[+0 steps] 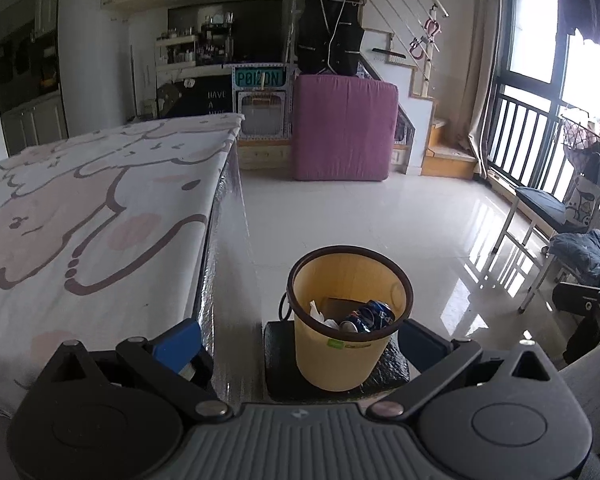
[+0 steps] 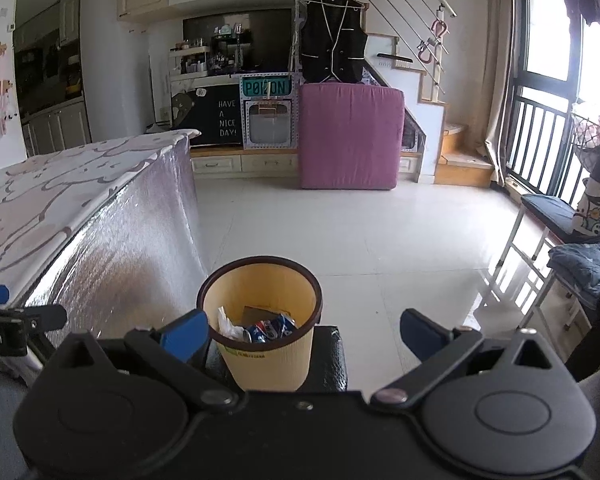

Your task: Collect trash

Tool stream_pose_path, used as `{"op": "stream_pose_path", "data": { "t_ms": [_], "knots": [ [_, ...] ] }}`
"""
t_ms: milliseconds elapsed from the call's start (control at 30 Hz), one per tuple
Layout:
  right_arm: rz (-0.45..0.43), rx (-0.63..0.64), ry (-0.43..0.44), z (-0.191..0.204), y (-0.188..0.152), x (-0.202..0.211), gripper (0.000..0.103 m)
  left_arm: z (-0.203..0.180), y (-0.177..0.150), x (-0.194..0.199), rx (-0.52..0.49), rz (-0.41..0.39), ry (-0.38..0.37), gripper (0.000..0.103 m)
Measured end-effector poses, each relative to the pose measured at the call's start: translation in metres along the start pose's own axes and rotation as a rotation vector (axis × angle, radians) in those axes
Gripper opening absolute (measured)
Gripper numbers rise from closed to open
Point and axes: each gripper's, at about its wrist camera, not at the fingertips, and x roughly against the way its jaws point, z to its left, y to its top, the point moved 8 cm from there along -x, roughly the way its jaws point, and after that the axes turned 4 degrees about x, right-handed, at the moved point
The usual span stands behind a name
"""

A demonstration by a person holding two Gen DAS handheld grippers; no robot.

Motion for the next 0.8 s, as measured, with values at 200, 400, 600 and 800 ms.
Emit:
{"op": "stream_pose_path", "data": {
  "t_ms": [200, 400, 600, 800],
  "knots": [
    [-0.008, 0.012, -0.019, 0.003, -0.015, 0.011, 0.103, 0.001, -0.011, 0.007, -0.016, -0.016, 0.001, 0.103],
    [-0.004, 0.009, -0.021, 0.007, -0.027, 0.018, 0.103, 0.006, -0.013, 0.009, 0.001, -0.026, 0.004, 0.103],
    [-0.016, -0.007, -0.040, 0.005, -0.033, 0.022, 0.103, 0.009, -0.017, 0.013, 0.004, -0.042, -0.003, 0.103],
    [-0.019, -0.006, -0.050, 0.006, -0.035, 0.022, 0.103, 0.009, -0.016, 0.016, 0.005, -0.053, -0.005, 0.103]
  ]
}}
